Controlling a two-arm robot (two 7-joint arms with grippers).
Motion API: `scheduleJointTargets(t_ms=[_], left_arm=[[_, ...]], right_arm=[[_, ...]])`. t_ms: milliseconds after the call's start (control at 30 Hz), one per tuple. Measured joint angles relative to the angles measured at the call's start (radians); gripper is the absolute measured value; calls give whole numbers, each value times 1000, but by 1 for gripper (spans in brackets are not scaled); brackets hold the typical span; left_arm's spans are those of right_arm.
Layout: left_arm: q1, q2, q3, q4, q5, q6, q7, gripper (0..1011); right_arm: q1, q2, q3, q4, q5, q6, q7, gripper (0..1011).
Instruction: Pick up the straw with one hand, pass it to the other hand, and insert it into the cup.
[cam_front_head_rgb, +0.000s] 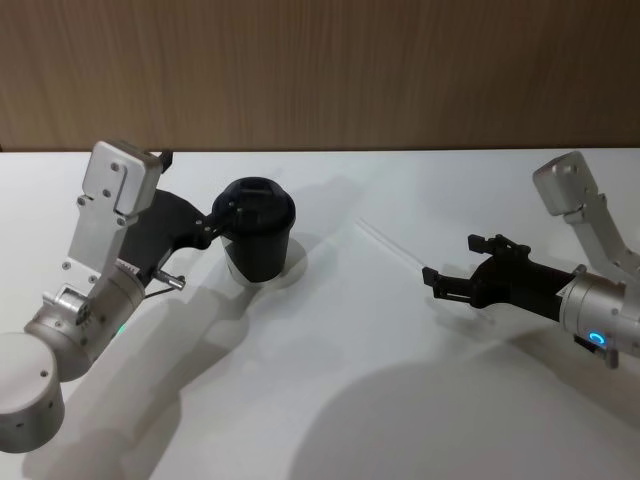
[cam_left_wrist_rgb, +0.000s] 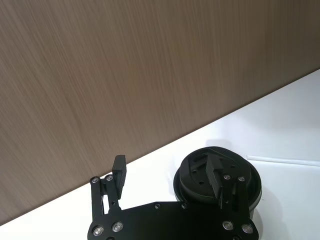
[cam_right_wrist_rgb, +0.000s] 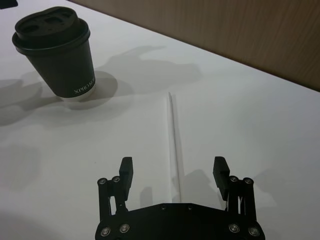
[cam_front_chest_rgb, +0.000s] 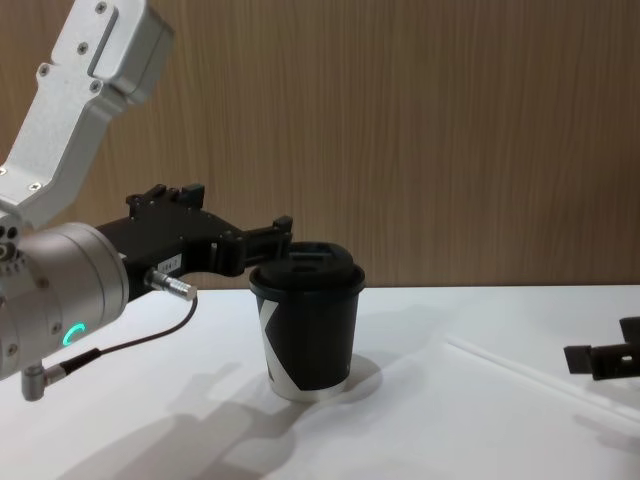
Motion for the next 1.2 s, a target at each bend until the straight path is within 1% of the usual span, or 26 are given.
scheduleJointTargets(t_ms=[467, 1033, 1167, 1200], left_arm=[[0, 0, 0, 0, 0, 0, 0, 1003], [0, 0, 0, 0, 0, 0, 0, 1003], [0, 0, 0, 0, 0, 0, 0, 1003], [0, 0, 0, 0, 0, 0, 0, 1003]], right_arm=[[36, 15, -47, 48, -30, -7, 8, 1001], [77, 10, -87, 109, -45, -25, 8, 1001], [83, 9, -91, 115, -45, -25, 8, 944], [84, 9, -92, 116, -45, -25, 8, 917]])
